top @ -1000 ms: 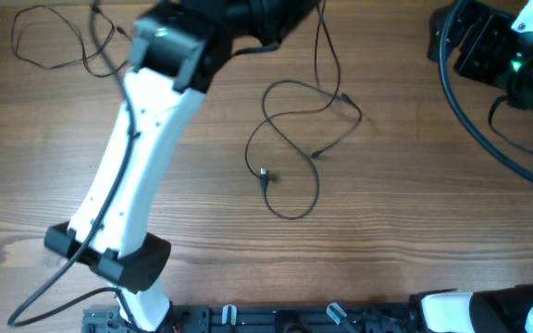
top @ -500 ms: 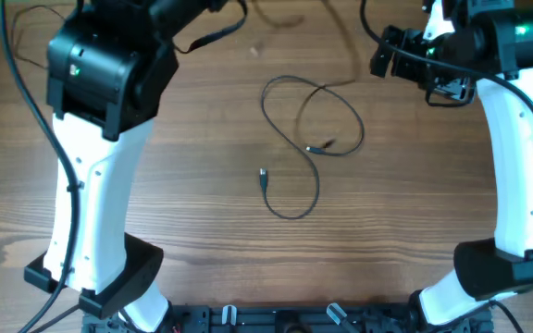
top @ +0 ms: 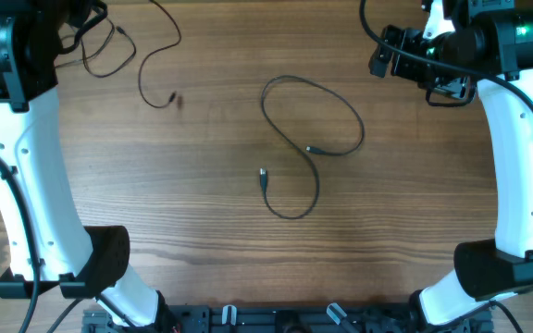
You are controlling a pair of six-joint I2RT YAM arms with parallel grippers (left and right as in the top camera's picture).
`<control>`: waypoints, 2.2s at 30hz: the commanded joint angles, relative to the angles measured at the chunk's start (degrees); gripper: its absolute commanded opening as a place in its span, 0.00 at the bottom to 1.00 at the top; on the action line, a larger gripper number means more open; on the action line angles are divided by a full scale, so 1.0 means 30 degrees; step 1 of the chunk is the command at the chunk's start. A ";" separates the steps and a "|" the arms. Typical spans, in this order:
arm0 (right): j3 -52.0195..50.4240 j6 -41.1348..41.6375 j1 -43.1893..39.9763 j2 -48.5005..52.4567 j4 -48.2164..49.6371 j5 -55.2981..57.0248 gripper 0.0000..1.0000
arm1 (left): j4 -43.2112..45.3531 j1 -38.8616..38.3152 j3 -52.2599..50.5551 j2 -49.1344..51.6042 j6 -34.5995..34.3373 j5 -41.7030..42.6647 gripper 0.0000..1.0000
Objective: Untangle cables
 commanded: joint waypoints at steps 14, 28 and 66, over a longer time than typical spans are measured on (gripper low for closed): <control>0.0073 -0.0262 -0.0036 -0.0058 -0.0095 -0.0182 1.00 | -0.1807 0.1632 0.0160 0.1552 0.5778 0.2266 0.04; 0.0073 -0.0248 -0.0036 -0.0058 0.0080 -0.0182 1.00 | -0.3038 0.4197 0.0160 0.2943 1.0040 1.3187 0.04; 0.0073 0.0335 -0.0036 -0.0044 0.0415 -0.0182 1.00 | -0.3140 1.3165 0.0153 1.2072 0.8612 -0.5034 0.33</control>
